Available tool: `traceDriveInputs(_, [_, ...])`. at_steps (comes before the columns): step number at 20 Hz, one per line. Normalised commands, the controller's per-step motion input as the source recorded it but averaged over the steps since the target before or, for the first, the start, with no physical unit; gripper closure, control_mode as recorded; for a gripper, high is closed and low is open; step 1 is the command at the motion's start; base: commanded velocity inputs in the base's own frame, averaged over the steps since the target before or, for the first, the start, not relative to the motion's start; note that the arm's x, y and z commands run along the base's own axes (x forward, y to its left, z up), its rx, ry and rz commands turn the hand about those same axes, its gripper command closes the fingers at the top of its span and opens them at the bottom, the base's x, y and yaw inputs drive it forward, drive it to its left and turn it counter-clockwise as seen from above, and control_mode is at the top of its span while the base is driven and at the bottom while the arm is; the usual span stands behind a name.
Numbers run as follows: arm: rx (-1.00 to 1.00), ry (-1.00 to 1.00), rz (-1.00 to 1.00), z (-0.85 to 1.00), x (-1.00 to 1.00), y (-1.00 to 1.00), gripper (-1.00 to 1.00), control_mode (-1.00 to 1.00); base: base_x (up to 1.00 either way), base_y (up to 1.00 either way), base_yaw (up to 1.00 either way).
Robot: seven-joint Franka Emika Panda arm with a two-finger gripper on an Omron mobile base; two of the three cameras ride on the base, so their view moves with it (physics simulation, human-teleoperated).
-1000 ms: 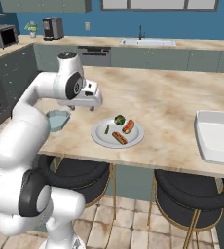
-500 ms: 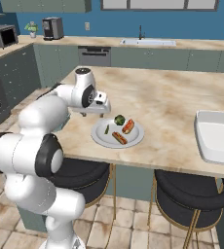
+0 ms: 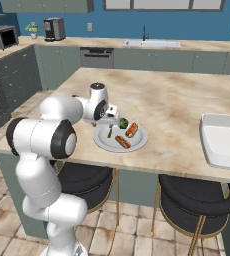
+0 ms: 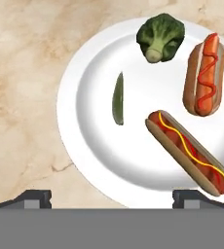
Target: Place one cooked food and one vegetable from the large plate to each tupperware container.
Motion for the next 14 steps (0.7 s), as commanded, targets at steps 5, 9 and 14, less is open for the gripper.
traceDriveInputs(5, [-0.01, 0.00, 0.00, -0.49, 0.36, 0.00, -1.00, -1.00, 0.00, 0.00, 0.00])
traceDriveInputs(9, [-0.04, -0.05, 0.00, -0.23, 0.44, 0.00, -1.00, -1.00, 0.00, 0.00, 0.00])
traceDriveInputs(14, [-0.02, 0.00, 0.00, -0.31, 0.48, 0.00, -1.00, -1.00, 0.00, 0.00, 0.00])
